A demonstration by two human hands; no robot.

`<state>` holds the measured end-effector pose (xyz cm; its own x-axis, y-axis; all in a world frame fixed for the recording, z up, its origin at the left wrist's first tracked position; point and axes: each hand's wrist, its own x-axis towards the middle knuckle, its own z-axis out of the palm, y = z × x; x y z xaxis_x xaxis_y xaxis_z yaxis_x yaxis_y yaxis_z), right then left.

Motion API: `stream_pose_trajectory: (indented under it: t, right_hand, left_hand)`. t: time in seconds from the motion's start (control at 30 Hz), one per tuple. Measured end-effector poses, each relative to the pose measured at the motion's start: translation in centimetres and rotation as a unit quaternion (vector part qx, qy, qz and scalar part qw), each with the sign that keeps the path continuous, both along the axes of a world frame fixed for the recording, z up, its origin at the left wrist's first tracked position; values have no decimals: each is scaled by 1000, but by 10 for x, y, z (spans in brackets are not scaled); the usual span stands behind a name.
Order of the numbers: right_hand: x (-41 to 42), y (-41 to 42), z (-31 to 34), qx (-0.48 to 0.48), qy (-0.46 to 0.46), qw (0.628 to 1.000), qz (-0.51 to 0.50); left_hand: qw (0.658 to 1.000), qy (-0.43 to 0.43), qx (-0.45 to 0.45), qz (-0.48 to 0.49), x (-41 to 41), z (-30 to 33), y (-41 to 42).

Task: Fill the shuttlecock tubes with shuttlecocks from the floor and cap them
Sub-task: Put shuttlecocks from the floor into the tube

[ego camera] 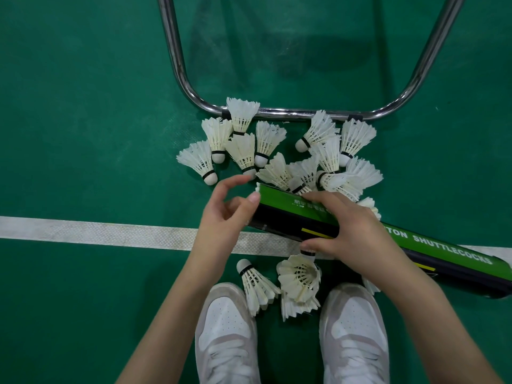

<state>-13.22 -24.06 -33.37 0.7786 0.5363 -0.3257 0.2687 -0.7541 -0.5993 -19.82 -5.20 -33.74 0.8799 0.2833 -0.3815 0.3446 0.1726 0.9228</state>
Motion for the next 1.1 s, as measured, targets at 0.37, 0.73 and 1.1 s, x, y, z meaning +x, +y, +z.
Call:
stream_pose_trajectory:
  t: [0.37, 0.73, 1.1]
  right_hand:
    - [-2, -2, -3, 11, -4, 1000, -4]
    - [-3, -1, -4, 12, -13, 1000, 2]
    - [-3, 0, -4, 9, -7, 1000, 4]
  left_hand:
    - [995, 5, 70, -64, 0, 3, -1]
    - [994, 0, 12, -107, -3, 4, -4]
    - [990, 6, 92, -103, -2, -2, 1]
